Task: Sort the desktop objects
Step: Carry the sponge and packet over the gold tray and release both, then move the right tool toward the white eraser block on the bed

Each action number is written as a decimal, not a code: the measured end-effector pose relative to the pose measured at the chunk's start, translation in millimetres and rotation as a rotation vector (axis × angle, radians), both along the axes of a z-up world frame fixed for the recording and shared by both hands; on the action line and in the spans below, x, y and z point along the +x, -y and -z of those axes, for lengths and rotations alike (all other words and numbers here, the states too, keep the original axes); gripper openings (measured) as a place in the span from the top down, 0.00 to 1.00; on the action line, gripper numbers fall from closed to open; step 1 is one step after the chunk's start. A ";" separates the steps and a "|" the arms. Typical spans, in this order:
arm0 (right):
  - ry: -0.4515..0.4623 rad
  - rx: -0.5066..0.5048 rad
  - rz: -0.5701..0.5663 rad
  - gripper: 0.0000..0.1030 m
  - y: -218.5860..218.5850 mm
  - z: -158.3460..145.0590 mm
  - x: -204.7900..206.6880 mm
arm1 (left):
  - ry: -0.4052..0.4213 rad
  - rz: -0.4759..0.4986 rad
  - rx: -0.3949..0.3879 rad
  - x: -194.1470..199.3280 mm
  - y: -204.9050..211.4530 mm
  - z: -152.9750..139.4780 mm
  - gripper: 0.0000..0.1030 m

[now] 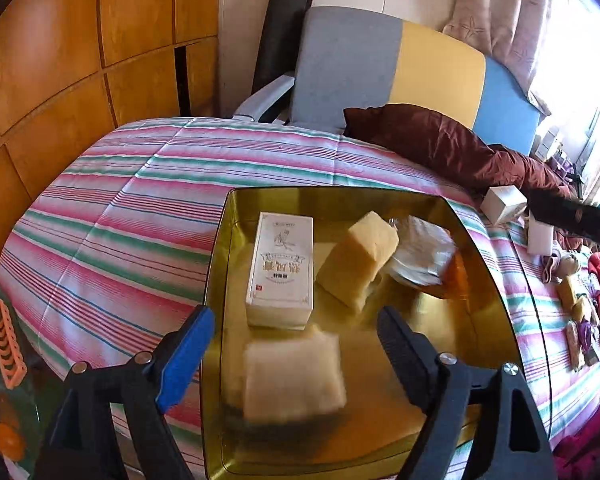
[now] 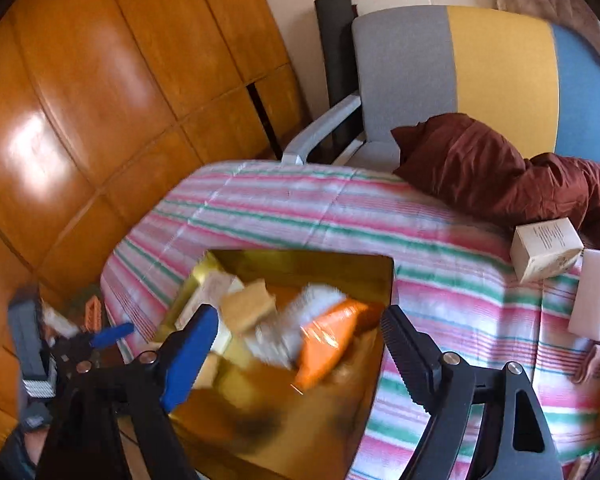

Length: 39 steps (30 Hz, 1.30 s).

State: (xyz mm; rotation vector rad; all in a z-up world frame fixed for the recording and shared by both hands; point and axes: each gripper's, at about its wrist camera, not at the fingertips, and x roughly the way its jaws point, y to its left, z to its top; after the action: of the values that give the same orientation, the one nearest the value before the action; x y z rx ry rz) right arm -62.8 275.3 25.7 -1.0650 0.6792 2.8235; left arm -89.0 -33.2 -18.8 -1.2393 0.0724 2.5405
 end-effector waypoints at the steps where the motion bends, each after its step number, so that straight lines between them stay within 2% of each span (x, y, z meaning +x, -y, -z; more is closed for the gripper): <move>1: 0.014 0.006 -0.009 0.18 3.2 5.8 3.8 | 0.005 -0.002 0.007 2.4 1.4 1.1 0.17; 9: 0.062 0.039 -0.032 0.15 21.0 31.1 27.3 | -0.024 -0.024 0.007 27.4 3.6 -7.9 0.17; 20: 0.047 0.128 -0.027 0.14 32.7 32.1 56.0 | -0.059 0.021 -0.002 49.1 -19.3 -21.7 0.17; 26: 0.041 0.138 0.009 0.14 19.2 31.4 71.4 | -0.073 0.075 -0.014 58.3 -37.0 -25.7 0.17; 39: 0.065 0.147 0.142 0.14 -43.9 37.7 111.6 | -0.082 0.182 -0.024 68.7 -75.6 -30.3 0.17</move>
State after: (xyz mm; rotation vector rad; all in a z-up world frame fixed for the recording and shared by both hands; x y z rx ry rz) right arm 48.7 319.3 -12.0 -1.0358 0.5107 2.6590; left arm -20.3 42.4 11.5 -1.0838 0.2247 2.4377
